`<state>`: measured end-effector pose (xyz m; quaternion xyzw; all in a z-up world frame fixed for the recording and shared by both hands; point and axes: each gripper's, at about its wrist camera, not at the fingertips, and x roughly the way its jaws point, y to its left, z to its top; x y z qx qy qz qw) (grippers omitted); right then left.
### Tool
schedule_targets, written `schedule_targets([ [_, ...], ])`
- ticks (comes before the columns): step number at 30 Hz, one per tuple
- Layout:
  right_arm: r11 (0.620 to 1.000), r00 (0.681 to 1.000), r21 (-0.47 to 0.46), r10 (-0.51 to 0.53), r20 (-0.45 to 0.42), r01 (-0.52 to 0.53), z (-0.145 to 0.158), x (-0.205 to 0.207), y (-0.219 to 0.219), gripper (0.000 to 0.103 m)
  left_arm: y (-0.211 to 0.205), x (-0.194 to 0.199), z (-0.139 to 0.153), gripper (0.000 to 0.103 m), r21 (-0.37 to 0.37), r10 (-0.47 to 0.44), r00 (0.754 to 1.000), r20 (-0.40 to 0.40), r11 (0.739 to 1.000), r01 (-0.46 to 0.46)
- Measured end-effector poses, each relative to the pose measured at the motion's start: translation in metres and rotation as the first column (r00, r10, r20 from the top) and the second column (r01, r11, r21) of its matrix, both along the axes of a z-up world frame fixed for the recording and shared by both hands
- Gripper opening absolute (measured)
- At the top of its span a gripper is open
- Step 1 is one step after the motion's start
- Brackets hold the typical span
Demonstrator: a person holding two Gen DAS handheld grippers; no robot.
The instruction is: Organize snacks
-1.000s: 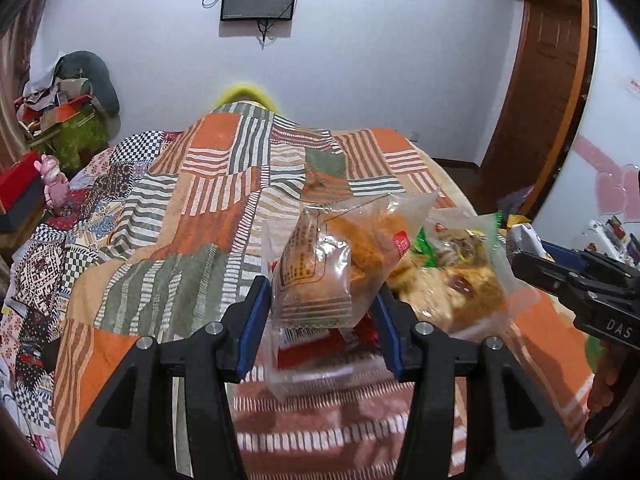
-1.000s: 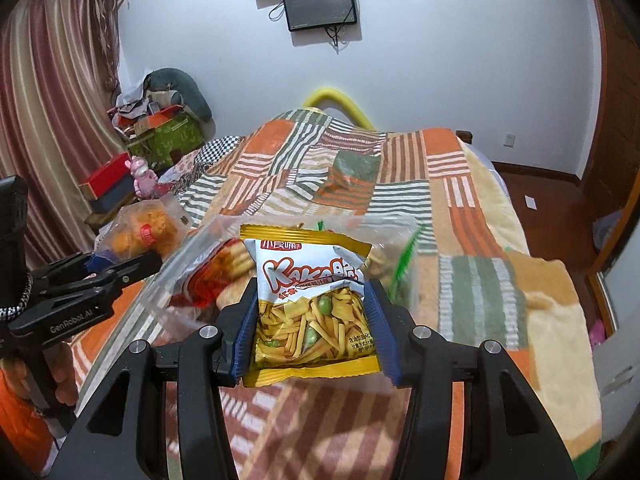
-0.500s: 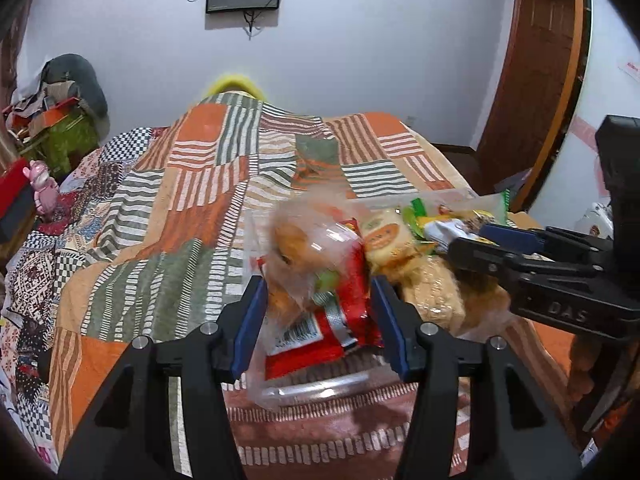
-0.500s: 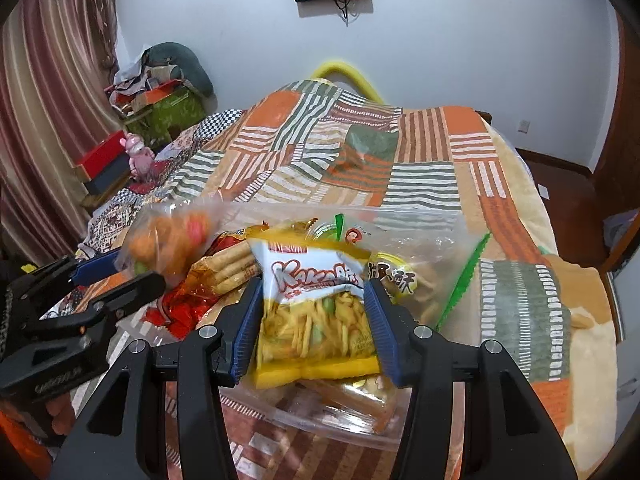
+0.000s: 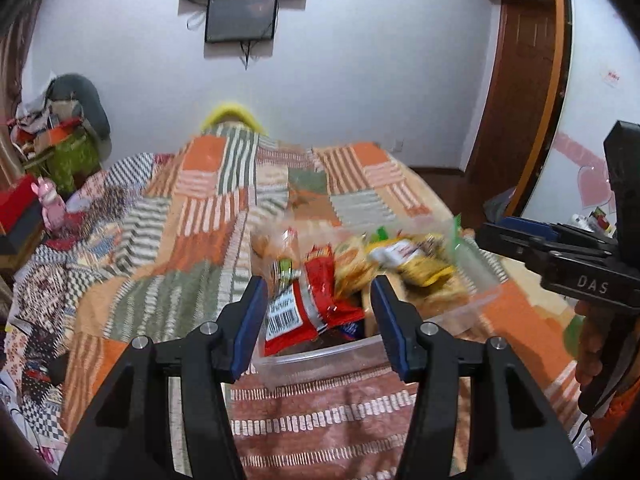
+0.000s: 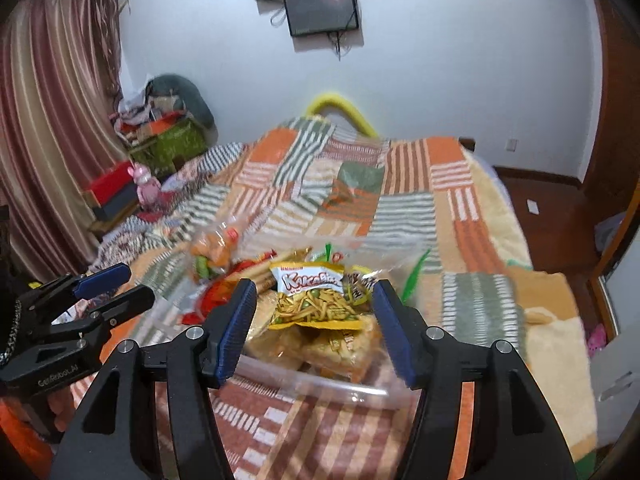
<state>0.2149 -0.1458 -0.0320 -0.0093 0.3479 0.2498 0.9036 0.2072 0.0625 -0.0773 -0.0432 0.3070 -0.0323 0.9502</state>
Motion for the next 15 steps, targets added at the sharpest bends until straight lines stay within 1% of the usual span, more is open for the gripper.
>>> schedule_targets([
  [5, 0.999, 0.995, 0.035, -0.022, 0.096, 0.019, 0.041, -0.034, -0.018, 0.057, -0.006, -0.037, 0.046, 0.054, 0.002, 0.006, 0.993, 0.120, 1.000, -0.006],
  [10, 0.996, 0.983, 0.085, -0.036, 0.179, 0.021, 0.075, -0.076, -0.034, 0.059, -0.014, -0.076, 0.084, 0.056, -0.017, 0.004, 0.975, 0.220, 1.000, 0.000],
  [12, 0.995, 0.977, 0.098, -0.038, 0.209, 0.018, 0.085, -0.091, -0.036, 0.061, -0.018, -0.091, 0.095, 0.060, -0.017, 0.001, 0.967, 0.256, 1.000, 0.003],
  [15, 0.994, 0.969, 0.109, -0.037, 0.246, 0.010, 0.095, -0.110, -0.037, 0.065, -0.027, -0.113, 0.110, 0.066, 0.003, 0.004, 0.950, 0.313, 1.000, -0.005],
])
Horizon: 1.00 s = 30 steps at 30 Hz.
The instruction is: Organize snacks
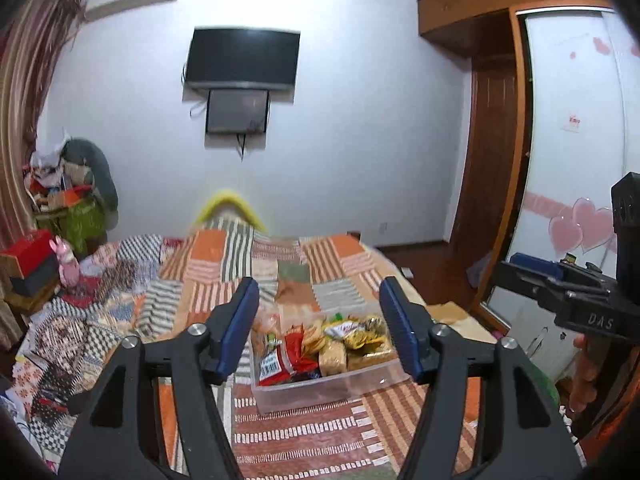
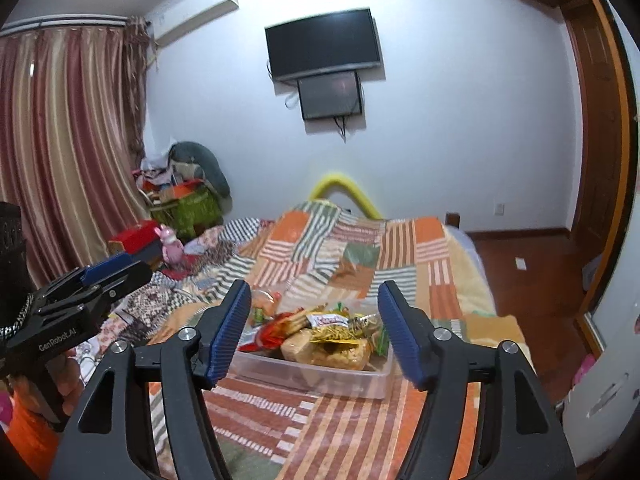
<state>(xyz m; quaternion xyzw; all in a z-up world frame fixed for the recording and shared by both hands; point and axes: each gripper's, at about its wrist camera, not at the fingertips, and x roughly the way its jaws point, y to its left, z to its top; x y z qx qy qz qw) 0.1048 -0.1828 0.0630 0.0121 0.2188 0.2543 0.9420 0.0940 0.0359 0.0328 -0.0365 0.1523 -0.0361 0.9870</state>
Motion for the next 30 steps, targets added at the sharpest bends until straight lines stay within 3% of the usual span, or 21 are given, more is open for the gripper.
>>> schedule_targets([
  [5, 1.000, 0.999, 0.005, -0.011, 0.038, 0.011, 0.003, -0.018, 0.001, 0.079, -0.007, -0.023, 0.011, 0.075, -0.007, 0.012, 0.999, 0.043, 1.000, -0.012],
  [12, 1.000, 0.997, -0.014, -0.021, 0.081, 0.022, 0.001, -0.031, 0.006, 0.089, -0.013, -0.035, 0.011, 0.085, -0.011, 0.032, 0.998, 0.055, 0.999, -0.031],
  [16, 0.999, 0.995, -0.001, -0.039, 0.089, 0.039, -0.001, -0.031, 0.005, 0.103, -0.012, -0.038, 0.009, 0.093, -0.012, 0.046, 0.998, 0.052, 0.999, -0.045],
  [21, 0.998, 0.994, 0.001, -0.060, 0.095, 0.061, -0.002, -0.032, 0.003, 0.103, -0.014, -0.041, 0.005, 0.099, 0.000, 0.067, 0.996, 0.058, 0.998, -0.067],
  [30, 0.998, 0.993, -0.005, -0.064, 0.102, 0.065, -0.007, -0.036, 0.003, 0.103, -0.018, -0.044, 0.000, 0.101, 0.022, 0.066, 0.996, 0.058, 0.997, -0.068],
])
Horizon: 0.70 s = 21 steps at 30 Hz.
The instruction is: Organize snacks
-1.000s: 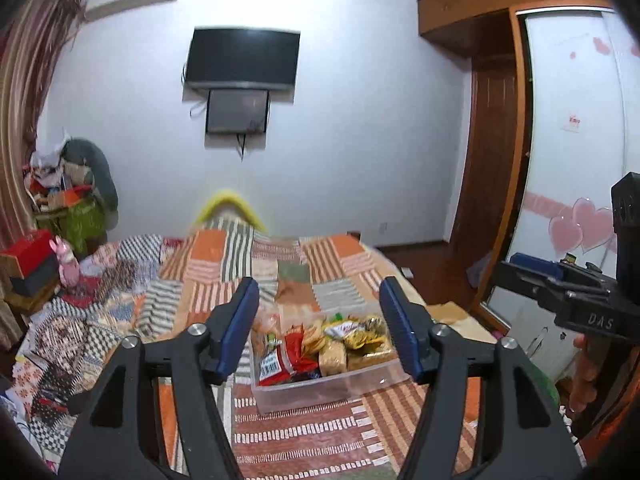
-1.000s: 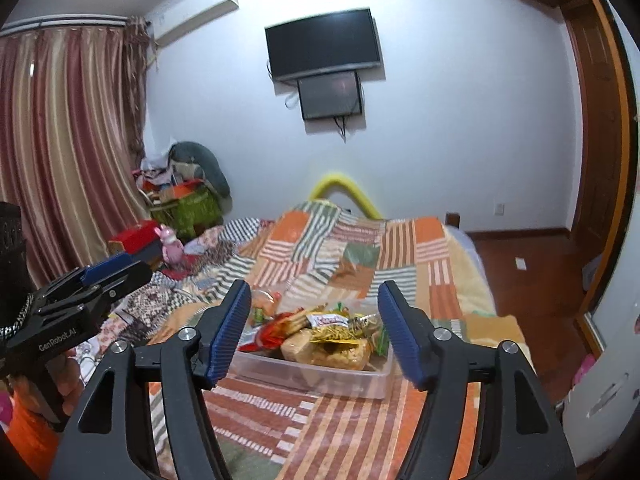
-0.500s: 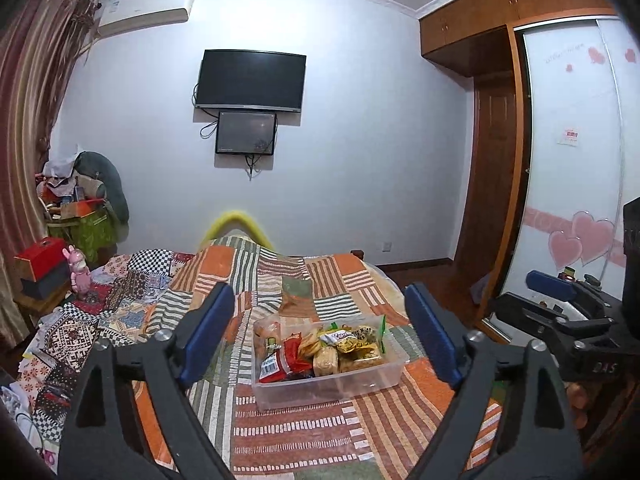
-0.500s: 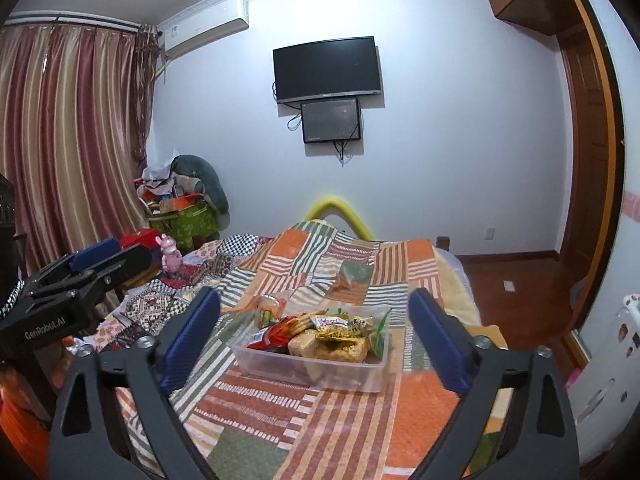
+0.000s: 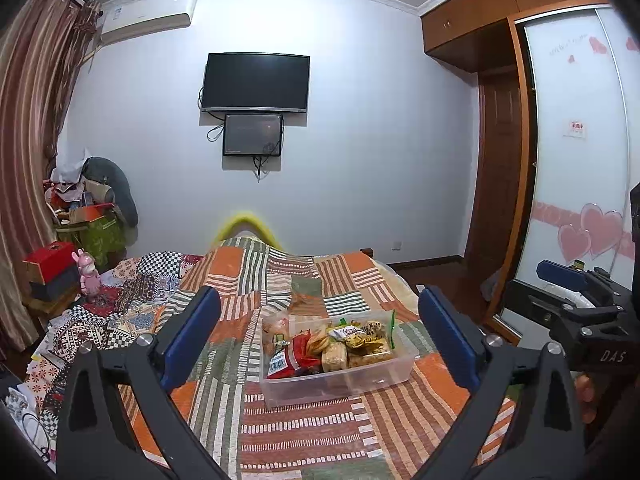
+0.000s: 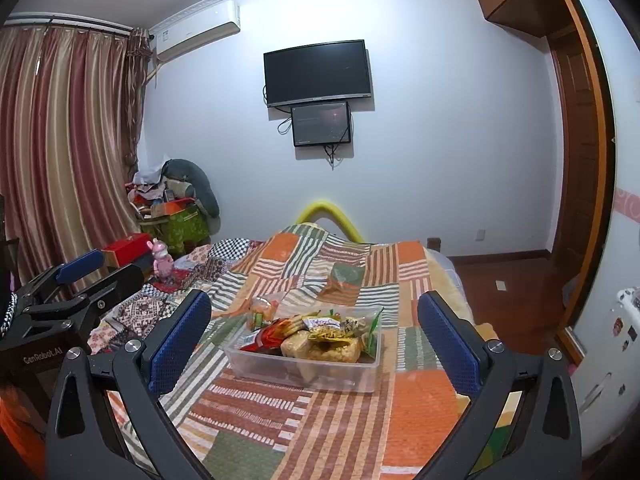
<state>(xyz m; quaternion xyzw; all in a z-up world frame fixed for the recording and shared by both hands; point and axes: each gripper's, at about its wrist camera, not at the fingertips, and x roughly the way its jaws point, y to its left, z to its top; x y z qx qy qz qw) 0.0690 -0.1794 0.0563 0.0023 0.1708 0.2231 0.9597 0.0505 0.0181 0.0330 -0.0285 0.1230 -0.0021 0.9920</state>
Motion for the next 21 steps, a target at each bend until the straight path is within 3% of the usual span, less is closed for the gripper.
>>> schedule_targets([
  [21, 1.000, 1.000, -0.002, -0.003, 0.009, 0.003, 0.0006, -0.0060, -0.0016, 0.103, -0.0045, -0.0025, 0.0015, 0.102, 0.007, -0.008, 1.000, 0.005, 1.000, 0.008],
])
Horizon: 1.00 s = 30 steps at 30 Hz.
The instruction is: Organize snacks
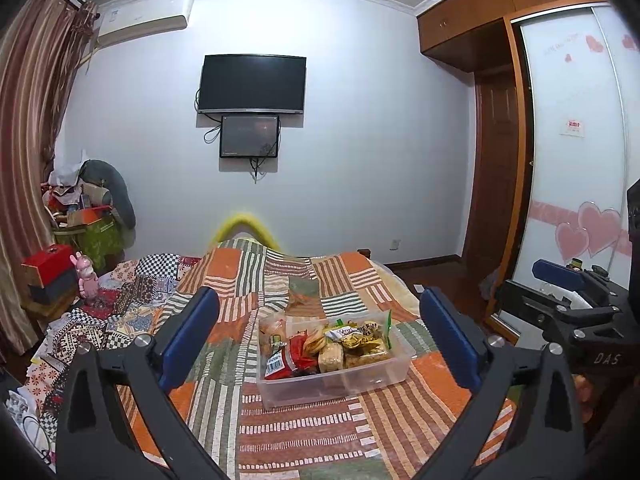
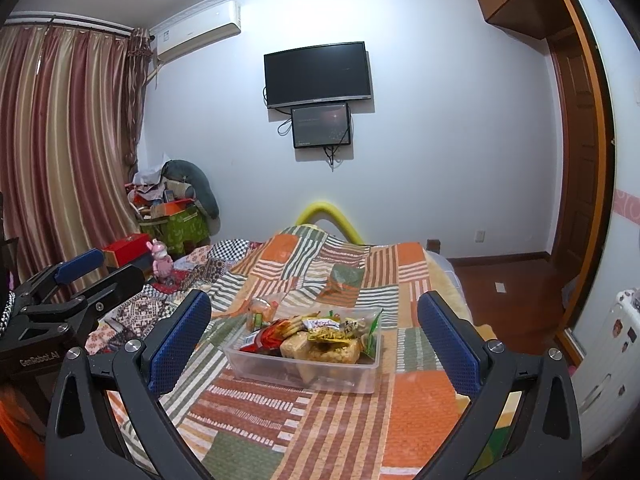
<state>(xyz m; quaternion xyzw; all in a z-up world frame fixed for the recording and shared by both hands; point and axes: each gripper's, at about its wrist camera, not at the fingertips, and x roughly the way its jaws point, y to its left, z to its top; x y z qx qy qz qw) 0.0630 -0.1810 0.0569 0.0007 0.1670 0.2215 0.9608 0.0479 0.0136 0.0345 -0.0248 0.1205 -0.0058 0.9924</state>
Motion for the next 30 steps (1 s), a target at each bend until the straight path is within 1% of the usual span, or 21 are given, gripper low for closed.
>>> schedule_targets([
  [18, 1.000, 1.000, -0.005, 0.003, 0.005, -0.003, 0.0018, -0.0013, 0.0002, 0.103, 0.0007, -0.0005, 0.0037, 0.102, -0.005, -0.018, 1.000, -0.012, 1.000, 0.018],
  [24, 1.000, 1.000, -0.005, 0.002, 0.007, -0.002, 0.0037, -0.0024, 0.0006, 0.103, 0.0014, -0.0010, 0.0044, 0.102, -0.015, -0.039, 0.999, -0.007, 0.999, 0.039],
  [30, 1.000, 1.000, -0.005, 0.001, 0.005, -0.001, 0.0039, -0.0019, 0.0002, 0.103, -0.0014, -0.0020, 0.0047, 0.102, 0.000, -0.041, 0.999, -0.004, 0.999, 0.041],
])
